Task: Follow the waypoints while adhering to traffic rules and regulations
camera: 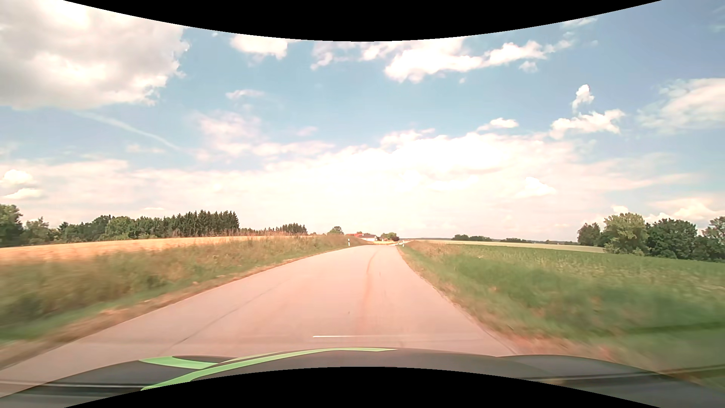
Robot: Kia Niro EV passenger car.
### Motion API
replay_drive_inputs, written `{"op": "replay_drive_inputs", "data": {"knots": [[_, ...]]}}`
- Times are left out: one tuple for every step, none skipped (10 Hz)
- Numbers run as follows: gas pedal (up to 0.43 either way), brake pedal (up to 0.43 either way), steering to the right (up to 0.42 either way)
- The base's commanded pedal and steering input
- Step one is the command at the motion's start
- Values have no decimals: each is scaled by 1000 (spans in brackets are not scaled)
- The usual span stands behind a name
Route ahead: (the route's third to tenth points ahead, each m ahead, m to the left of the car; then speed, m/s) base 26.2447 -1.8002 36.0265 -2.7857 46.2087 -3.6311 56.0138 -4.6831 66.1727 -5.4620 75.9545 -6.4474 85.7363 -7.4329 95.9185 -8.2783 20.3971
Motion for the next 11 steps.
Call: {"op": "replay_drive_inputs", "data": {"knots": [[197, 0, 21], [197, 0, 20], [197, 0, 17], [197, 0, 15], [197, 0, 13], [197, 0, 12], [197, 0, 12], [197, 0, 12], [197, 0, 12], [197, 0, 12], [189, 0, 11]]}}
